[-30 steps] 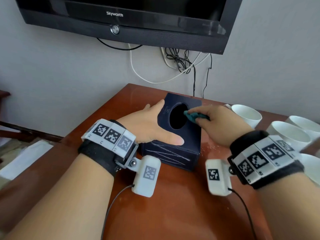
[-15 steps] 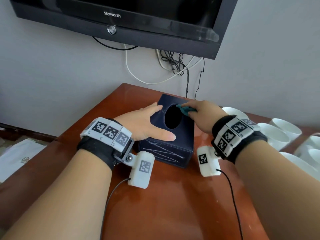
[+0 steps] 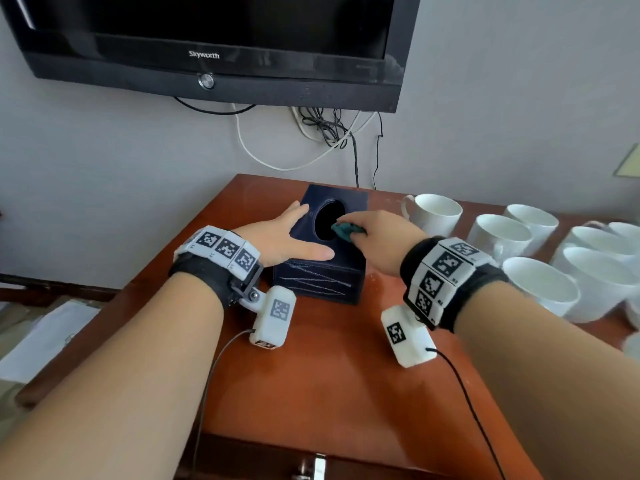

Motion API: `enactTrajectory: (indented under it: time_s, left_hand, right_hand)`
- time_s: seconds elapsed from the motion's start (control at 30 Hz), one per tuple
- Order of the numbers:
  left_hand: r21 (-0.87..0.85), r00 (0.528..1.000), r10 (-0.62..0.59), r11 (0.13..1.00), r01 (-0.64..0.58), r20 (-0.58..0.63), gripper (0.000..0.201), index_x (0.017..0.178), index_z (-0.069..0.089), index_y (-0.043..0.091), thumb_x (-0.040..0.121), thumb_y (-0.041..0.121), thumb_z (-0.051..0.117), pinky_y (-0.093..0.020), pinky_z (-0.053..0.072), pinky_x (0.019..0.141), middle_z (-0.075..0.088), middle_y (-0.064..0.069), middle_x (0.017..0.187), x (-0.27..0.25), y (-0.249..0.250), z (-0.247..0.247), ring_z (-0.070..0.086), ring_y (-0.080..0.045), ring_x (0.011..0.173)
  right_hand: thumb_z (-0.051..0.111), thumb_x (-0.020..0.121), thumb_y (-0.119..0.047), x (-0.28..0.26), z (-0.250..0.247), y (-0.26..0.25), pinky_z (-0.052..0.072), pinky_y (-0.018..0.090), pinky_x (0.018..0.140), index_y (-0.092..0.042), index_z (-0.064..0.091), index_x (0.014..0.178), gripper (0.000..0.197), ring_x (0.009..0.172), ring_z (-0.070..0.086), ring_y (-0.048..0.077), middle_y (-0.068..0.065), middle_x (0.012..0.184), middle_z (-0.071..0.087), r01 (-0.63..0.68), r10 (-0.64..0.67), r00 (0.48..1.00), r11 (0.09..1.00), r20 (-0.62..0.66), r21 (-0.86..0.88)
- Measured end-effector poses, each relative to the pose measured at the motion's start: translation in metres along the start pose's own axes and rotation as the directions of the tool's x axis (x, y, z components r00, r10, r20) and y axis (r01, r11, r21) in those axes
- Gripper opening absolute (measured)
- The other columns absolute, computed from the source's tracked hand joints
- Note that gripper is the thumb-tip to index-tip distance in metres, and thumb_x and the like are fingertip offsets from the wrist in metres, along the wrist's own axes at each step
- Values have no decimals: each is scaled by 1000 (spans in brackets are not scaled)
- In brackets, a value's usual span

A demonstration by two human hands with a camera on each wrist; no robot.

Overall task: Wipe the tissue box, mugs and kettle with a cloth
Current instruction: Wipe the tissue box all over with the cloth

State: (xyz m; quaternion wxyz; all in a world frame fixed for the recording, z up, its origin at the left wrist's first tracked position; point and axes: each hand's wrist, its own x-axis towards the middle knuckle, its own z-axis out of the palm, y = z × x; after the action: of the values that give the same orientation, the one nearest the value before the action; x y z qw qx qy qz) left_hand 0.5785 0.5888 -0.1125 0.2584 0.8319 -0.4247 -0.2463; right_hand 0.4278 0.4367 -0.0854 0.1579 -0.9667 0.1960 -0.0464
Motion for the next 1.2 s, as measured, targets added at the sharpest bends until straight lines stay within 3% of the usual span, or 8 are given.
enactTrajectory:
  time_s: [0.2,0.5,0.6,0.73,0.87,0.97,1.03,1.2]
  left_hand:
    - [-71,1000,19,997,-20,-25,141,165,0,43,55,88,77,-31,17,124,-15,30,168,2,-9,7,5,-6,158]
    - [10,999,-23,1000,24,-31,136,161,-3,52,50,96,63,-51,14,129,-14,32,167,4,-10,4,-5,-11,160]
    - [45,998,-47,998,48,-36,135,161,-2,52,50,97,60,-54,12,129,-14,31,168,4,-7,4,-9,-13,160]
    - [76,997,-63,995,65,-37,129,163,-2,48,62,93,65,-53,7,129,-14,29,168,3,-4,4,-15,-16,159]
    - [127,997,-67,989,71,-35,127,164,-3,46,60,90,57,-50,10,128,-16,29,168,0,1,2,-15,-15,159]
    - [146,995,-75,986,84,-68,115,164,-1,45,72,93,47,-50,8,129,-14,28,169,0,2,5,-12,-16,160]
    - [-36,993,-85,996,82,-83,102,164,3,47,79,97,34,-50,1,129,-6,23,172,-4,8,6,-9,-15,161]
    - [-301,955,-257,931,204,-146,97,158,32,50,77,101,26,-47,14,128,28,3,170,-16,3,-7,24,-25,157]
  right_hand:
    - [42,105,-5,43,-13,6,46,35,102,-11,58,141,40,126,59,33,12,140,62,-70,71,996,997,50,-22]
    - [42,104,-23,92,-14,14,48,32,89,-22,51,147,44,111,61,32,11,134,62,-132,131,991,990,30,42]
    - [39,105,-22,88,-15,13,44,30,87,-20,52,147,44,107,59,29,11,136,62,-141,139,990,985,32,97]
    - [38,107,-22,60,-17,9,41,27,103,-23,45,155,48,122,56,26,6,143,58,-138,130,990,978,61,155]
    - [36,108,-19,17,-18,-1,40,25,84,-25,44,155,48,99,52,16,8,134,61,-79,62,993,979,96,186]
    - [34,109,-17,-10,-15,-7,37,21,86,-26,41,158,50,109,55,18,9,152,52,-28,6,992,985,126,172]
    - [32,110,-17,-28,-11,-10,39,22,96,-29,37,159,51,129,53,23,8,158,45,13,-32,986,993,162,115]
    - [32,107,-7,-49,-3,-21,10,25,126,-32,33,161,59,157,20,15,-3,169,28,145,-150,964,989,220,37]
